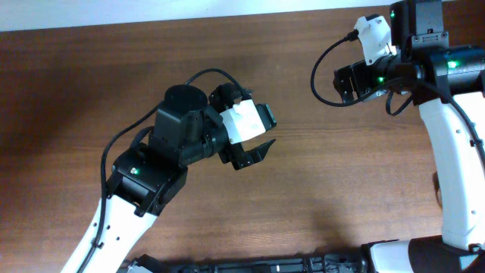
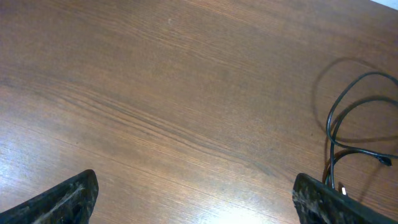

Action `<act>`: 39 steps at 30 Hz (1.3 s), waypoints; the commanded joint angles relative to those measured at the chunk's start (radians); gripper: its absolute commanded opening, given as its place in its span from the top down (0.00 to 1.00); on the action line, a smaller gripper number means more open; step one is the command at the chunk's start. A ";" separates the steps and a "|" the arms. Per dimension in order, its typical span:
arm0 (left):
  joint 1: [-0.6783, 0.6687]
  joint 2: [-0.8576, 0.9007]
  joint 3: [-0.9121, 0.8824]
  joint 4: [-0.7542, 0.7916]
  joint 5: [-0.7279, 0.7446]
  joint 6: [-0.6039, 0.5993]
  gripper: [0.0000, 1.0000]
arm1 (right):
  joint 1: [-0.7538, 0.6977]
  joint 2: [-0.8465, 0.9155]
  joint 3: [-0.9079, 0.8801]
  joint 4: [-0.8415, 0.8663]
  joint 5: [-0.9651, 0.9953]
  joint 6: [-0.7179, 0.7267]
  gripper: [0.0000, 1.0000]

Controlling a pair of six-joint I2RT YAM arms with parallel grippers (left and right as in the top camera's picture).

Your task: Untangle cables

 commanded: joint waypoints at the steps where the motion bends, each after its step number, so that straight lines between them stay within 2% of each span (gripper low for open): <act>1: -0.002 -0.015 0.005 0.002 0.001 0.005 0.01 | 0.003 0.003 -0.001 -0.002 -0.002 0.000 0.01; 30: -0.002 -0.015 0.005 0.002 0.001 0.005 0.01 | 0.003 0.004 -0.001 -0.003 -0.011 0.000 0.01; 35: -0.002 -0.015 0.005 0.002 0.001 0.005 0.01 | 0.003 -0.014 -0.036 0.027 -0.195 0.000 0.01; 37: -0.002 -0.015 0.005 0.002 0.001 0.005 0.01 | 0.003 -0.040 -0.111 0.113 -0.280 0.000 0.01; 39: -0.002 -0.015 0.005 0.002 0.001 0.005 0.01 | 0.003 -0.075 -0.258 0.277 -0.377 0.013 0.02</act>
